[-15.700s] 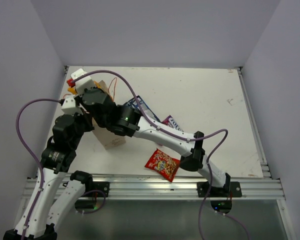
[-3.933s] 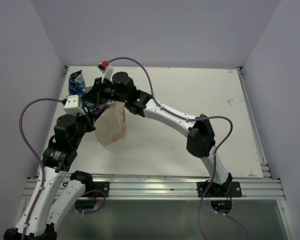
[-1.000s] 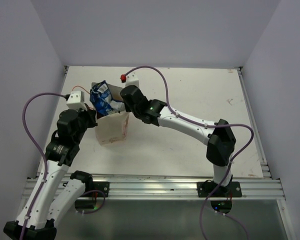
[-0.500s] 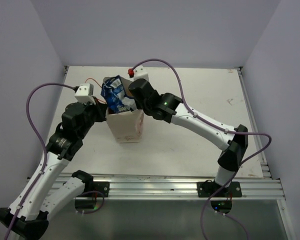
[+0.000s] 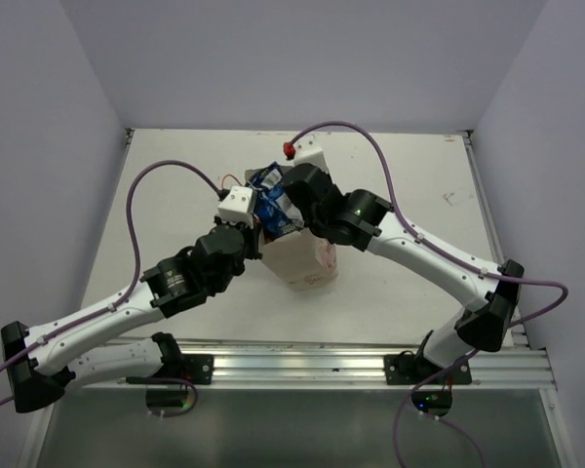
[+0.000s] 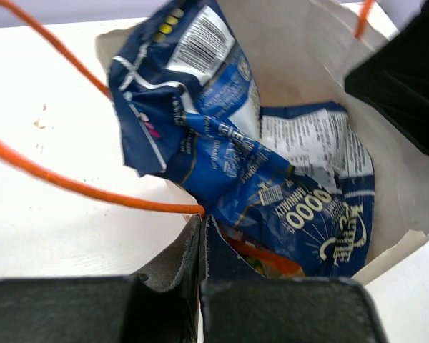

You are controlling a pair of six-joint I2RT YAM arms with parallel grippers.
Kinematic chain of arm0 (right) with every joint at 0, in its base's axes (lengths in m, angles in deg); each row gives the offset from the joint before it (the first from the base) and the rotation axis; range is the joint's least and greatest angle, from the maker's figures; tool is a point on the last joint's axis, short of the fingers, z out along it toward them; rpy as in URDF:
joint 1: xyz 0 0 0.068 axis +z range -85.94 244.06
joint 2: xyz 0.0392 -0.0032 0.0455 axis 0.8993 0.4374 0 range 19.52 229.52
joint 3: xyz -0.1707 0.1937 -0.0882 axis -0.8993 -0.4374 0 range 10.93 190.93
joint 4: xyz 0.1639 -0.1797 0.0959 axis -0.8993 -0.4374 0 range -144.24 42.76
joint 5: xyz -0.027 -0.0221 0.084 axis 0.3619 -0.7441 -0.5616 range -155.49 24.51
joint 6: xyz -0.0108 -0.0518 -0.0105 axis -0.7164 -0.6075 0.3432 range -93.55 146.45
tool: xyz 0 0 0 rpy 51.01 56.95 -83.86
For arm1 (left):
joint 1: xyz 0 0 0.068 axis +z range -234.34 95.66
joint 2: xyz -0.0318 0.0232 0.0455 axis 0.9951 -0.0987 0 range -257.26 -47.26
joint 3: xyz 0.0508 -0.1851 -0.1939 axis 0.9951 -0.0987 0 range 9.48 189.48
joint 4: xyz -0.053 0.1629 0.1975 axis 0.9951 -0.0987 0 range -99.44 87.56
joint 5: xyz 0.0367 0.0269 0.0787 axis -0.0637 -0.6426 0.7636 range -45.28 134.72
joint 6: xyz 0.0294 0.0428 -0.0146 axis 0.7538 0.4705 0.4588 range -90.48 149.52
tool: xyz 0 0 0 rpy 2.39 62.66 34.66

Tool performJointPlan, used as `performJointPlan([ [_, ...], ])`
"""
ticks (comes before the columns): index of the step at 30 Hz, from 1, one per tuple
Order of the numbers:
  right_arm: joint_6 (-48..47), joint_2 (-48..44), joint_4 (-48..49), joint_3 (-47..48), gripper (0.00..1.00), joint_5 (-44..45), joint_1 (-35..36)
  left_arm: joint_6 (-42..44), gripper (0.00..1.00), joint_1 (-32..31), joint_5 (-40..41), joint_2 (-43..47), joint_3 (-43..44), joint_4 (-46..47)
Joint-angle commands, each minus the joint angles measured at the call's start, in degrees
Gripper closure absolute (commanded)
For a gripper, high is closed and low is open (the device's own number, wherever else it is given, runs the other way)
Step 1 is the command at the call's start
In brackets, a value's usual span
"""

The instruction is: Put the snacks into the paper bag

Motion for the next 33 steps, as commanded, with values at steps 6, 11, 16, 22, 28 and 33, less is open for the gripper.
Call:
performJointPlan([
  [6,6.9,-5.5,6.6,-11.2,1.0,1.0,0.3,0.1,1.0,-0.2,8.9,-0.5,-2.1,11.4],
  [11,7.1,-4.5,5.5,-12.0,0.98,2.8,-0.3,-0.7,1.0,-0.2,7.7,-1.2,-3.4,11.9],
  [16,6.8,-6.6,6.9,-11.7,0.41,2.6,-0.3,2.2,0.8,-0.2,6.8,-0.3,-2.3,14.0],
  [22,2.8,-10.0,7.5,-7.2,0.26,3.7,-0.2,7.1,0.22,-0.6,8.1,-1.1,4.1,15.0],
  [28,1.6,-19.4,8.8,-8.9,0.21,12.0,0.2,12.1,0.12,-1.6,20.1,4.4,9.8,14.2],
  [33,3.7,-28.8,4.8,-14.5,0.14,25.9,0.3,21.9,0.0,-1.4,30.2,10.5,6.7,17.4],
])
